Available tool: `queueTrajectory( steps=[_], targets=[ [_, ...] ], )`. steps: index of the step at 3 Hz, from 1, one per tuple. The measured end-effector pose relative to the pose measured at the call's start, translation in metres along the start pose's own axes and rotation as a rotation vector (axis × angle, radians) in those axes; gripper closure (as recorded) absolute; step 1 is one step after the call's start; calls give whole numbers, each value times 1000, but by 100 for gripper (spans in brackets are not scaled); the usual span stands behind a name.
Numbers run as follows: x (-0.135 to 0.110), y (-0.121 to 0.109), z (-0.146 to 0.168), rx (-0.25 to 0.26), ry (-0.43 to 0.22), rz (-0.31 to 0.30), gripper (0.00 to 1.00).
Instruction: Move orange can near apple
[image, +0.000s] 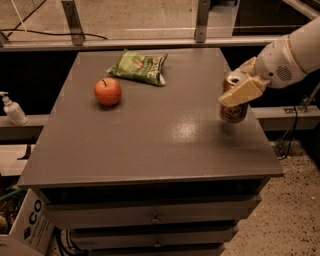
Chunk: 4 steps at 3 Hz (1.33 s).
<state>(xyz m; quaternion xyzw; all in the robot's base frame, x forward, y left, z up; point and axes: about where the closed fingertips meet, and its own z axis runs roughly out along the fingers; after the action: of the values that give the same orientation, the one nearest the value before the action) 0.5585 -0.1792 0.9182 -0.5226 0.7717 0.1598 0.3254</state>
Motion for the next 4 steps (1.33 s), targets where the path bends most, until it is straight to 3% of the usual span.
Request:
queueTrajectory(
  steps=[1,2,4],
  targets=[
    [-51,6,24,-28,-11,-80,100],
    [-59,4,34,-36,-23,-84,100],
    [-116,-1,84,-75,-70,-125,100]
  ],
)
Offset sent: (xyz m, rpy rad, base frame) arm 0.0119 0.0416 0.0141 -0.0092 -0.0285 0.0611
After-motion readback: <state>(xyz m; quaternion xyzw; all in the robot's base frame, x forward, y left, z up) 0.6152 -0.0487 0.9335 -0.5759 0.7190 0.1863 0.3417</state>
